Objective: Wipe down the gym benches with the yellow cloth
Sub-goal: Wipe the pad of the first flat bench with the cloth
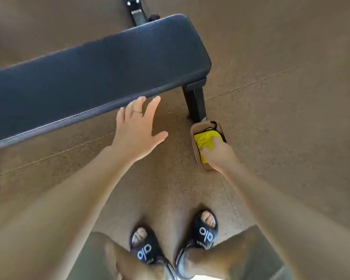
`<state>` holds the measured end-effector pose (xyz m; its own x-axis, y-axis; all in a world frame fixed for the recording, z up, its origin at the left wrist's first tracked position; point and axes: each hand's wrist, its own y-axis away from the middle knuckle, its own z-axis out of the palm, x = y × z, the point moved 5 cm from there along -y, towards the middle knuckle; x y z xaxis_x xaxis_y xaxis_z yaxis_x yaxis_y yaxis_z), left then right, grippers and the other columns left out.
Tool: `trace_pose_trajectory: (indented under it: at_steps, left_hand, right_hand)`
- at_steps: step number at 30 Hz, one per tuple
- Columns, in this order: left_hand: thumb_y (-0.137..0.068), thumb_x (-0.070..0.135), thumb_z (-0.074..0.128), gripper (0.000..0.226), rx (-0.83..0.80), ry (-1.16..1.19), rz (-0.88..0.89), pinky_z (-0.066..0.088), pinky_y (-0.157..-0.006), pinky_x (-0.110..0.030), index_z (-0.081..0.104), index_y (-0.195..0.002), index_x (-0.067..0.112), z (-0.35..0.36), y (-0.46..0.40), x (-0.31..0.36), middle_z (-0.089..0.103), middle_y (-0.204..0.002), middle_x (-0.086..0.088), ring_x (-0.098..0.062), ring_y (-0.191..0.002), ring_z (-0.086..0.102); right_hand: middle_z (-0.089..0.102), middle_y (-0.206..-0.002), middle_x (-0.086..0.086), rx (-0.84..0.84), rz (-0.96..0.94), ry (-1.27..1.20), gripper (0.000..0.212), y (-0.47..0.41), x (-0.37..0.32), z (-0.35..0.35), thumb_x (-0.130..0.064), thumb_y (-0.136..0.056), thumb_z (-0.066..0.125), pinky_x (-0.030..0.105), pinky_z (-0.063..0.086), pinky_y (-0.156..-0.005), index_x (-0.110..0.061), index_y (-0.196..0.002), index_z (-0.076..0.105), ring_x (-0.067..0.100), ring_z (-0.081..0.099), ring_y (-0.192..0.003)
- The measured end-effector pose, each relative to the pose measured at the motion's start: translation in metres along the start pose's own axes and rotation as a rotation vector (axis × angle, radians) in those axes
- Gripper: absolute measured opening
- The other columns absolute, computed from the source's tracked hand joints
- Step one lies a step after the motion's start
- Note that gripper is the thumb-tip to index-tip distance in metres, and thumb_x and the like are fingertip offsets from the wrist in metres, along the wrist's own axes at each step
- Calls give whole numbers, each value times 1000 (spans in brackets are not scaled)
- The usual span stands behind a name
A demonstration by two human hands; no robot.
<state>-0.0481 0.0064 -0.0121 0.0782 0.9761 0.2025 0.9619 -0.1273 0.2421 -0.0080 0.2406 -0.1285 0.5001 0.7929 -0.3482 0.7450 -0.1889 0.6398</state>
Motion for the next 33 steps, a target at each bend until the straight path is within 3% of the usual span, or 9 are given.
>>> trace_pose_trajectory:
  at_steps: [6, 13, 17, 21, 24, 27, 30, 31, 33]
  left_hand:
    - [-87, 66, 61, 97, 252, -192, 11, 2, -125, -52, 9, -161, 30, 66, -103, -49, 10, -168, -10, -34, -156, 9]
    - [-86, 71, 57, 97, 436, -323, 65, 12, -123, -55, 19, -160, 22, 90, -134, -68, 22, -165, -16, -38, -152, 20]
    - [-84, 74, 56, 99, 443, -300, 78, 13, -123, -54, 20, -160, 23, 91, -136, -69, 23, -165, -15, -38, -152, 21]
    - [-82, 78, 54, 103, 407, -275, 87, 12, -123, -55, 16, -161, 24, 89, -137, -69, 19, -167, -15, -38, -153, 19]
    - [-83, 79, 51, 103, 332, -238, 96, 9, -124, -53, 11, -161, 27, 86, -137, -70, 13, -169, -12, -37, -155, 12]
    - [-89, 73, 49, 87, 287, -221, 147, 19, -122, -52, 19, -159, 31, 69, -139, -77, 23, -165, -8, -35, -152, 21]
    - [-97, 63, 40, 62, 320, -270, 293, 44, -104, -45, 42, -149, 29, 38, -149, -90, 48, -146, -5, -31, -131, 45]
    - [-98, 61, 39, 58, 310, -259, 319, 47, -100, -44, 46, -145, 29, 33, -153, -96, 50, -142, -4, -31, -127, 48]
    - [-99, 60, 39, 53, 292, -217, 337, 46, -100, -46, 49, -141, 30, 33, -161, -104, 49, -140, -3, -32, -125, 48]
  right_hand:
    - [27, -162, 14, -3, 68, 160, 68, -112, 44, 90, -44, -105, 41, 48, 35, -113, -17, -161, 13, 38, 35, -144]
    - [42, -141, 11, 289, -55, 527, 44, -139, 63, 131, -36, -103, 44, 45, 51, -94, -20, -143, 37, 34, 46, -126]
    - [49, -135, 11, 257, -92, 515, 39, -147, 58, 121, -20, -101, 48, 39, 54, -87, -18, -139, 40, 31, 53, -119]
    - [61, -126, 14, 145, 93, -157, 39, -165, 46, 88, -16, -95, 59, 43, 53, -94, -9, -133, 57, 35, 62, -107]
    - [61, -103, 15, 94, 231, -941, 23, -173, 18, 56, -7, -98, 55, 37, 59, -64, 0, -119, 63, 25, 63, -85]
    - [53, -78, 7, -3, 198, -1553, 16, -163, -20, 18, -6, -95, 51, 19, 47, -45, -10, -80, 56, 14, 54, -64]
    - [57, -98, 12, -158, -168, -1799, 30, -138, -65, -36, -9, -61, 68, 22, 52, -64, -13, -86, 52, 23, 60, -81]
    - [57, -107, 15, -215, -279, -1829, 37, -128, -80, -52, -9, -59, 67, 28, 55, -79, -12, -94, 53, 30, 63, -95]
    - [57, -99, 14, -168, -406, -1806, 14, -111, -103, -83, -10, -77, 51, 40, 53, -92, -11, -90, 53, 34, 62, -96]
